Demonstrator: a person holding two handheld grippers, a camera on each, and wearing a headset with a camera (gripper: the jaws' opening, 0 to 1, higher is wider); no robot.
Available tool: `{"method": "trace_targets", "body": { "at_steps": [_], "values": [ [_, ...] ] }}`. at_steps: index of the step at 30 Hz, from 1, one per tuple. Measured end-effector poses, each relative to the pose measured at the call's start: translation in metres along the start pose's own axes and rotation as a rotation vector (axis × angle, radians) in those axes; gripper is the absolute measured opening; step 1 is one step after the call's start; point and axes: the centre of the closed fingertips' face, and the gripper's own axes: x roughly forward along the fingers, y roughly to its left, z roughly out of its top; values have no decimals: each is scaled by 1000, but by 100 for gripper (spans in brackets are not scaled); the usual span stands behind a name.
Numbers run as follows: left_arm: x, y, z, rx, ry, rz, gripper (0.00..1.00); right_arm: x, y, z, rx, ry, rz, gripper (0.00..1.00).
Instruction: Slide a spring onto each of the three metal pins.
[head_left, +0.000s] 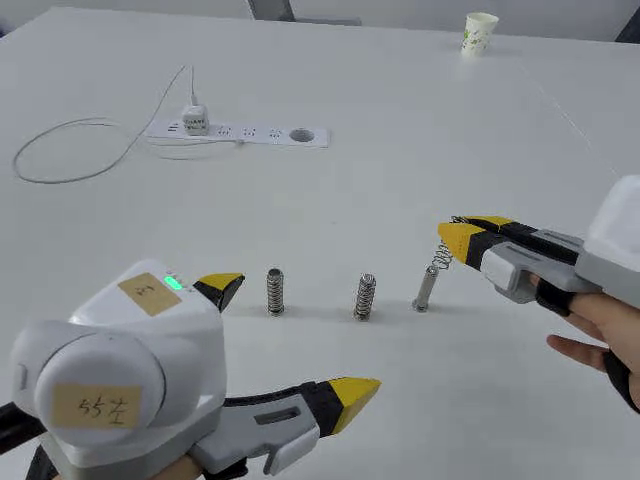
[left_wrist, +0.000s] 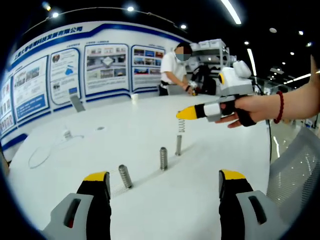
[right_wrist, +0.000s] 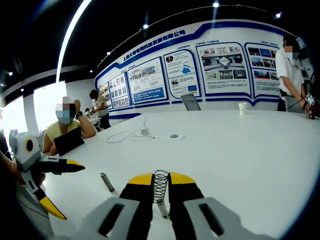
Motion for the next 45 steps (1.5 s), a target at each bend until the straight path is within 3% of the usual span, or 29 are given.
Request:
{"method": "trace_targets", "body": {
  "at_steps": [9,18,21,25,45],
  "values": [
    [1,0,-4,-11,11,-3,97,6,1,-6,-51,19,-7,12],
    [0,1,-8,-19,21,-2,95,6,5,-18,-123,52,-16,12],
    [0,1,-8,-18,22,-2,95,5,3,-24,-197,76,-36,12],
    [0,2,-8,-15,25,0,95,7,7,-35,-228,106,-33,12],
    [-1,8,-12,-17,39,21,92,12,-1,-64,-205,187,-47,11]
  ]
}}
